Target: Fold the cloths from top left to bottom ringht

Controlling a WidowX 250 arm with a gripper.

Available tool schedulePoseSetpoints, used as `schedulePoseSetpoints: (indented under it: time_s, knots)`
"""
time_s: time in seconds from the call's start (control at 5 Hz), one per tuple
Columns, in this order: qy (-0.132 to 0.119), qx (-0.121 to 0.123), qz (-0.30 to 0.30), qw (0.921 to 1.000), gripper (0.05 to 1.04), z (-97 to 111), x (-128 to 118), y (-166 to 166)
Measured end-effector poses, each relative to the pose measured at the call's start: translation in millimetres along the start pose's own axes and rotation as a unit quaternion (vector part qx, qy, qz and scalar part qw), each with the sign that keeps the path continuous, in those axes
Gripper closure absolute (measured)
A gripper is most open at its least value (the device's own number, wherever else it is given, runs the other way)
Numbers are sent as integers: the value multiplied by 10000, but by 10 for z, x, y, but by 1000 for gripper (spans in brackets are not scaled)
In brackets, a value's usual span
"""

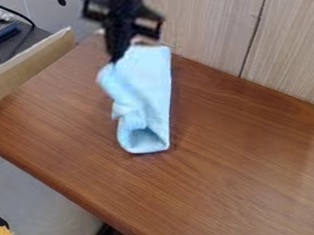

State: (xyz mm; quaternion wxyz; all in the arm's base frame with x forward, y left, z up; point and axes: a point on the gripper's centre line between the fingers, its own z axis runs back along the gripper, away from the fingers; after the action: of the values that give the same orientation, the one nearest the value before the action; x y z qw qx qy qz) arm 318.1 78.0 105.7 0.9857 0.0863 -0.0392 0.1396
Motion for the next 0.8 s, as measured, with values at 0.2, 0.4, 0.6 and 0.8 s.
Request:
schedulePoseSetpoints:
  time_s: [0.2,0.4,0.6,0.8]
  knots:
    - [251,15,36,9997,1029,-212,-155,130]
    - [587,-34,139,9982,1029,-562,-315,320]
    - [675,-75,232,9974,1029,-792,-427,418]
    - [705,-165,164,9972,1029,-995,-468,394]
